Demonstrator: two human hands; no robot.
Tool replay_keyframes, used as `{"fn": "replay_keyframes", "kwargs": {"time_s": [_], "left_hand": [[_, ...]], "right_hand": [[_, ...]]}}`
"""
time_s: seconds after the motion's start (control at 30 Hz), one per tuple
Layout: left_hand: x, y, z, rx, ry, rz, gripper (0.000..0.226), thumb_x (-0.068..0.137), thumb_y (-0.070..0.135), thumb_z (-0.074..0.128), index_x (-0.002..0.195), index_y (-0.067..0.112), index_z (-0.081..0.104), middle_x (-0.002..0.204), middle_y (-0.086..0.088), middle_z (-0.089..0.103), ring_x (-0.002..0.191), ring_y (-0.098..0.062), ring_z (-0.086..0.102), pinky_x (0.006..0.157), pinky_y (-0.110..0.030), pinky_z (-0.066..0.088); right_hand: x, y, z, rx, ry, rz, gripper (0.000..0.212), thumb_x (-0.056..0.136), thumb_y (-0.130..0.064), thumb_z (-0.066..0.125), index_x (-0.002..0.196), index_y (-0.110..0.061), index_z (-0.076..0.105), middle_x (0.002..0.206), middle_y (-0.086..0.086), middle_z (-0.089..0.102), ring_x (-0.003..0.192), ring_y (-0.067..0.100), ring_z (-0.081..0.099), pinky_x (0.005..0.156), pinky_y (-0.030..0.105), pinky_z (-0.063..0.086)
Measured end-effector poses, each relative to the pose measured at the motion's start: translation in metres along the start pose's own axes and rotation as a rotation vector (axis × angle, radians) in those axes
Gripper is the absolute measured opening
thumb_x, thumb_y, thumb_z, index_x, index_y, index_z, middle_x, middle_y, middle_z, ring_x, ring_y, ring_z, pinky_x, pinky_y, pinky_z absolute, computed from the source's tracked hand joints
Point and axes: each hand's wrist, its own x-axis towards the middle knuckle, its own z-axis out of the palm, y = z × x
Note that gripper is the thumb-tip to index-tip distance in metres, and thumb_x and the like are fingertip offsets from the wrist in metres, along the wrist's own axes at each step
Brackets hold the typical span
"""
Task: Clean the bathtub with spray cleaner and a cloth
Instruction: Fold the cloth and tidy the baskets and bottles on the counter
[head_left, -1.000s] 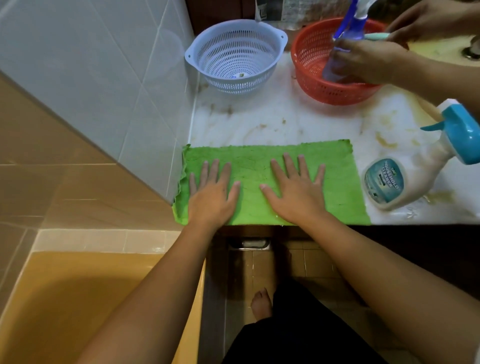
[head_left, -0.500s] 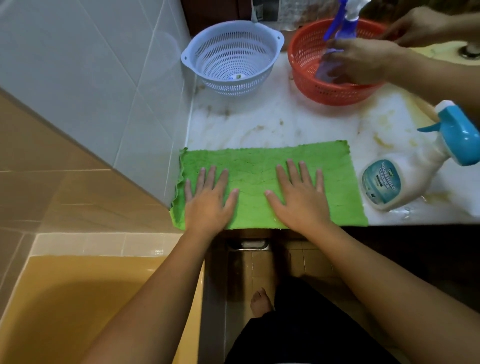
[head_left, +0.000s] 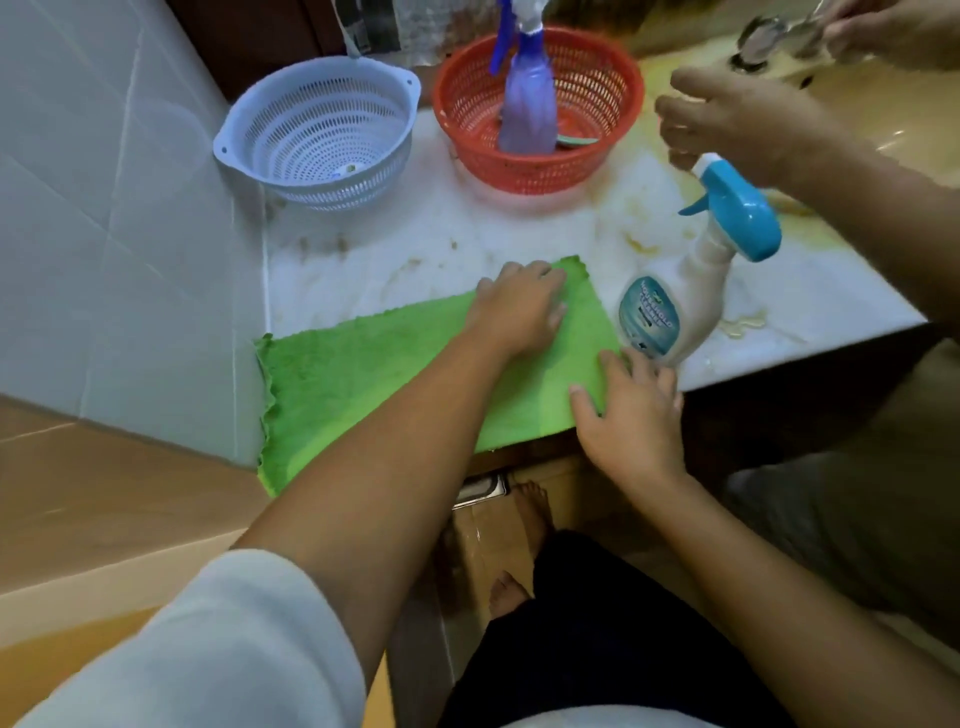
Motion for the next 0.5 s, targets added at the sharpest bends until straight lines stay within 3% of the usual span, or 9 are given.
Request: {"fn": "replay_keyframes", "kwargs": {"time_s": [0.13, 0.2, 0.3, 0.5], "left_hand": [[0.023, 0.014, 0.002, 0.082, -0.13, 0.057, 0.054, 0.107, 0.032, 0.042, 0.159, 0.038, 0.027, 0.16, 0.001, 0.034, 0.139, -0.033, 0.036, 0.104, -0.055, 0.04], [0.028, 0.017, 0.005, 0.127, -0.136, 0.058, 0.05, 0.106, 0.03, 0.045, 0.153, 0.043, 0.035, 0.15, -0.001, 0.04, 0.135, -0.032, 0.036, 0.099, -0.052, 0.042], [0.03, 0.021, 0.008, 0.08, -0.065, 0.01, 0.033, 0.104, 0.028, 0.053, 0.136, 0.037, 0.052, 0.136, -0.003, 0.047, 0.129, -0.031, 0.039, 0.094, -0.052, 0.044], [0.024, 0.012, 0.013, -0.11, 0.045, -0.03, 0.016, 0.099, 0.023, 0.06, 0.115, 0.023, 0.059, 0.119, -0.006, 0.055, 0.117, -0.031, 0.049, 0.085, -0.042, 0.042]], "right_hand": [[-0.008, 0.004, 0.003, 0.126, 0.021, 0.014, 0.053, 0.094, -0.037, 0.061, 0.136, -0.004, 0.062, 0.131, 0.025, 0.056, 0.124, 0.045, 0.045, 0.106, 0.052, 0.041], [-0.009, 0.005, 0.002, 0.168, 0.005, 0.037, 0.051, 0.097, -0.03, 0.065, 0.139, -0.003, 0.059, 0.128, 0.025, 0.055, 0.122, 0.043, 0.045, 0.107, 0.049, 0.039], [-0.004, 0.006, -0.003, 0.244, -0.03, 0.104, 0.052, 0.099, -0.025, 0.065, 0.145, -0.005, 0.054, 0.13, 0.022, 0.053, 0.125, 0.039, 0.047, 0.108, 0.045, 0.038], [0.003, -0.001, -0.005, 0.336, -0.061, 0.072, 0.041, 0.095, -0.015, 0.065, 0.136, -0.007, 0.062, 0.119, 0.018, 0.067, 0.116, 0.035, 0.061, 0.099, 0.042, 0.047]]}}
